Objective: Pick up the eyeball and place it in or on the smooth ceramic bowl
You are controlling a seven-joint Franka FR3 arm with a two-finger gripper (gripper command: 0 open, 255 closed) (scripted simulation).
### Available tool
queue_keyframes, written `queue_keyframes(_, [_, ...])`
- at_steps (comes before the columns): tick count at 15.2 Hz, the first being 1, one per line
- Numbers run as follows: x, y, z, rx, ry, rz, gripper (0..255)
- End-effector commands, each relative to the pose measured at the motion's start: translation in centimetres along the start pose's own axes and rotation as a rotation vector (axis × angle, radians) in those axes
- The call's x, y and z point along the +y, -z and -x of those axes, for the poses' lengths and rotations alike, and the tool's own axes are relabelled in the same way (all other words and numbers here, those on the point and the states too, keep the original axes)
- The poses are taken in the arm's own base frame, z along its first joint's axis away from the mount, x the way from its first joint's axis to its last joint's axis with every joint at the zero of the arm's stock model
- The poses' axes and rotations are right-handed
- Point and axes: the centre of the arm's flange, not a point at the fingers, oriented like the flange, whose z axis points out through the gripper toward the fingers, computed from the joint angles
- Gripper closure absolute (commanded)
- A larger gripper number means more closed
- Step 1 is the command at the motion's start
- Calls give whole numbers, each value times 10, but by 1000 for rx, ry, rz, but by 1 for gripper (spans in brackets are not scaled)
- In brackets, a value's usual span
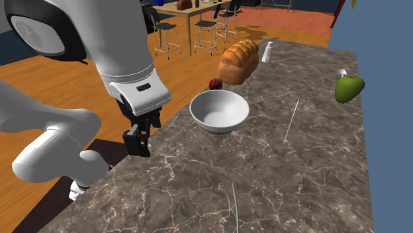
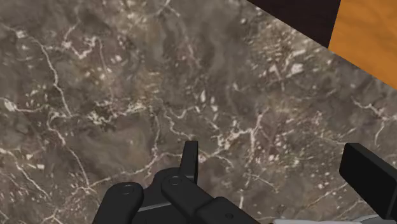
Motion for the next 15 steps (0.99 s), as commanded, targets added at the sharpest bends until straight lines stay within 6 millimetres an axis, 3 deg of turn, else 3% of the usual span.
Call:
queue_keyframes(1, [0,0,0,0,0,0,0])
queue_keyframes(15, [-176,-9,-65,34,3,38,0])
